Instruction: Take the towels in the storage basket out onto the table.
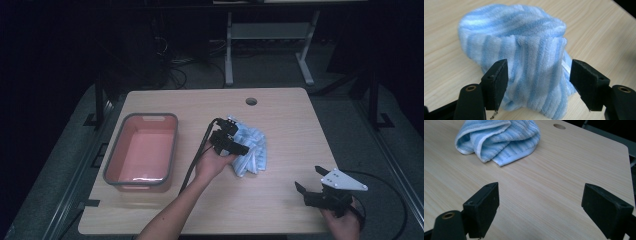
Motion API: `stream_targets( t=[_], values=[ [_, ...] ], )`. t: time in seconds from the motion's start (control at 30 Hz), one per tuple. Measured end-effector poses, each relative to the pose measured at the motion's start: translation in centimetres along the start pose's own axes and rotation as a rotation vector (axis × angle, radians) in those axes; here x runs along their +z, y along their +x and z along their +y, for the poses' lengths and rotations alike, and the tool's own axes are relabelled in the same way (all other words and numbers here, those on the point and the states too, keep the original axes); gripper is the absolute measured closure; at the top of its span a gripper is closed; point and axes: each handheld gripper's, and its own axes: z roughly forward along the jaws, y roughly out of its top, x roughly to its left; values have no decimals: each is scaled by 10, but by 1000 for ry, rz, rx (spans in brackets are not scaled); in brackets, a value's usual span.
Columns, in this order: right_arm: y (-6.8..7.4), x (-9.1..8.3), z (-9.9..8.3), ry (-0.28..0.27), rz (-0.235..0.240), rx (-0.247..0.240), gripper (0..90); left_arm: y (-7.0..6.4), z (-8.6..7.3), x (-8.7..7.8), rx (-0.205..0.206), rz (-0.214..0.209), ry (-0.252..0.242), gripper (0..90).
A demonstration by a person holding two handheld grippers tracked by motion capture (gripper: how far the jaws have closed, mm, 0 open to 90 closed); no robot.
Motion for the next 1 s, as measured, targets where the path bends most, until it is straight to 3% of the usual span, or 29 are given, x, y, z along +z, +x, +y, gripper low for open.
stream_targets(
  t=[0.27,0.67,1.0],
  values=[
    [3,-1,1,0,5,-4,142,0,-15,-14,-21,-31,-53,305],
    [4,-1,2,5,6,-7,142,0,-39,-35,-19,-42,-104,303],
    [4,-2,2,-1,3,-7,142,-6,-60,-48,-12,-68,-121,299]
  ],
)
